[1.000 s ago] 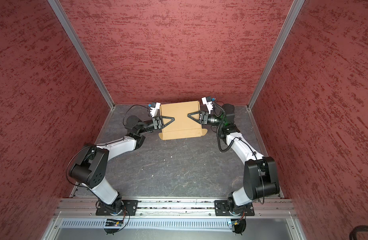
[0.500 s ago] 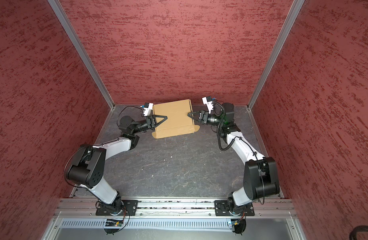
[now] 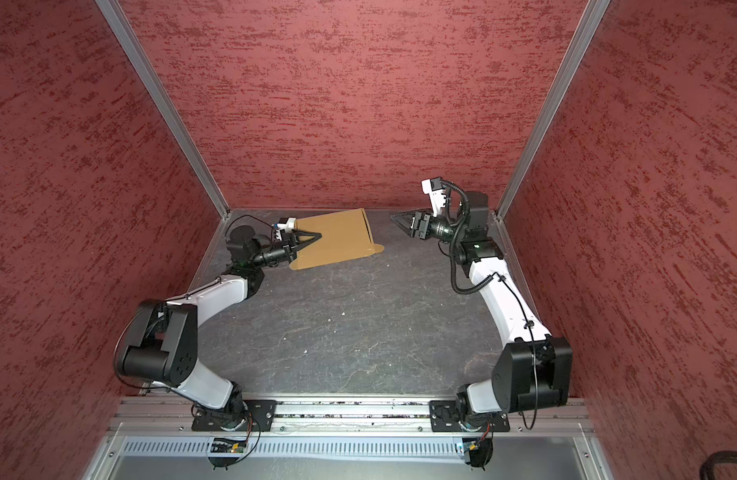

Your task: Fold the paper box

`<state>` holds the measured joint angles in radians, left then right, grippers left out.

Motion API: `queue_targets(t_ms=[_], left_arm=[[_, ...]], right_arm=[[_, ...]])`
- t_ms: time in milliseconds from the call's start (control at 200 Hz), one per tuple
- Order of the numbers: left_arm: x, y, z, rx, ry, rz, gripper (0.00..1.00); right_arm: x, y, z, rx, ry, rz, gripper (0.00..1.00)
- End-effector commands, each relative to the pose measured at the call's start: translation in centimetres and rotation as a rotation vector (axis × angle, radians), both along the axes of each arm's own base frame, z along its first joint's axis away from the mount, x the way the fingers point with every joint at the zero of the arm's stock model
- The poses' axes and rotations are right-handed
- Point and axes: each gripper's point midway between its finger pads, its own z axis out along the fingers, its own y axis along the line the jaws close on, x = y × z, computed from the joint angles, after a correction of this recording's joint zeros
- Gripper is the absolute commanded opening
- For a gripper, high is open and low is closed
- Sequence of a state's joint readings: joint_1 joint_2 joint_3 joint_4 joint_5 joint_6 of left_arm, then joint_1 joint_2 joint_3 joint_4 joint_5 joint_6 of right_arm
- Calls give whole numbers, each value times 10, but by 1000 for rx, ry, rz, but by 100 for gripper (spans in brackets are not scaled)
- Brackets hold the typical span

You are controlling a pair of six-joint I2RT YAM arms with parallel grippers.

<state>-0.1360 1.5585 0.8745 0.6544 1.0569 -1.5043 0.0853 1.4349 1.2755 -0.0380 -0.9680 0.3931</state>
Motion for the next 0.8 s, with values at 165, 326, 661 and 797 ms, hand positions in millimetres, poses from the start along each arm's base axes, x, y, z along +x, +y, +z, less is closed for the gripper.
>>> queue_targets(t_ms=[165,326,661,797], left_arm=[[-25,23,-37,-39,452,70,27],[-30,34,-42,-39,575,111,27],[-47,30,-40,-62,787,56,27],[-54,25,-40,-47,828,32,26]], right_arm=[[21,-9,-53,-216,-191,-4,75],[16,-5,-86,-324,-280,80,78],[-5,-3,-126,-426,-474,166,82],[4,-2,-129,-455,-474,202,82]])
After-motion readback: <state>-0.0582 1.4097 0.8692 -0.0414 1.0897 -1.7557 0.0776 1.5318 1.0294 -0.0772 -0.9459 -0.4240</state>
